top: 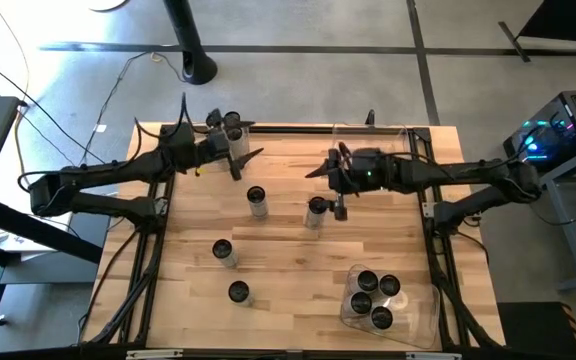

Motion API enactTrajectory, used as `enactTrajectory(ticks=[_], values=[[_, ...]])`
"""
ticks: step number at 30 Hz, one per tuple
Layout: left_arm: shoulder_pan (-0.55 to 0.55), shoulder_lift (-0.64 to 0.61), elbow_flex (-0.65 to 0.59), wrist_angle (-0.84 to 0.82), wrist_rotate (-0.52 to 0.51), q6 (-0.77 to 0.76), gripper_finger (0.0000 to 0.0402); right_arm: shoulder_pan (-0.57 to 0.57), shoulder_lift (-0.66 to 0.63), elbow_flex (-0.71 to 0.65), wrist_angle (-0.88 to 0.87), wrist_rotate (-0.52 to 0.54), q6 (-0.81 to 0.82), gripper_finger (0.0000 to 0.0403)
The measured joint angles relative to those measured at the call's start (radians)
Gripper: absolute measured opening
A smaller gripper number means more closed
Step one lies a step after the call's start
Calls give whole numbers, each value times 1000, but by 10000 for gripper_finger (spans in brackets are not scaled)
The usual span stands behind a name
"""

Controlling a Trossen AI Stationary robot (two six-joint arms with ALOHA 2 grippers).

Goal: Sort soda cans
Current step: Put the white-blue soda can into the top right transparent bin

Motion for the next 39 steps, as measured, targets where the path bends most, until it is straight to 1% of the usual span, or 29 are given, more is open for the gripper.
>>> enactTrajectory(ticks=[2, 4, 7, 10, 13, 16, 18, 22, 26, 27, 29, 31, 33, 37, 39], values=[[28, 0, 0, -30, 70, 13, 330, -35, 0, 0, 0, -55, 0, 322], [38, 0, -9, -36, 81, 3, 330, -67, 0, 0, -2, -86, 18, 322], [34, 0, -38, -15, 80, -7, 330, -110, 0, 0, 9, -96, 33, 322], [19, 8, -65, 53, 52, -22, 330, -136, 3, 0, 57, -97, 0, 322], [5, 7, -85, 100, 34, -26, 330, -139, 3, 0, 69, -96, 21, 322], [-12, 7, -93, 99, -9, -40, 330, -126, -1, 0, 27, -87, 72, 322], [-24, 7, -93, 94, -23, -60, 330, -101, -16, 0, -51, -83, 84, 322], [-46, 4, -93, 94, -40, -61, 330, -16, -14, -1, -166, -12, 105, 322], [-59, -12, -92, 52, -57, -48, 330, 62, -2, -24, -158, 17, 120, 322], [-61, -12, -92, 32, -58, -45, 330, 80, -3, -33, -147, 37, 117, 322], [-61, -13, -93, -7, -68, -57, 330, 115, -3, -48, -112, 116, 144, 322], [-62, -13, -92, -30, -76, -77, 330, 145, -5, -65, -49, 172, 170, 322], [-62, -13, -92, -61, -80, -88, 330, 176, -7, -108, 21, 192, 175, 322], [-62, -13, -92, -85, -97, -105, 330, 211, -45, -200, 55, 274, 235, 322], [-62, -13, -92, -93, -114, -108, 330, 208, -82, -246, 155, 313, 266, 322]])
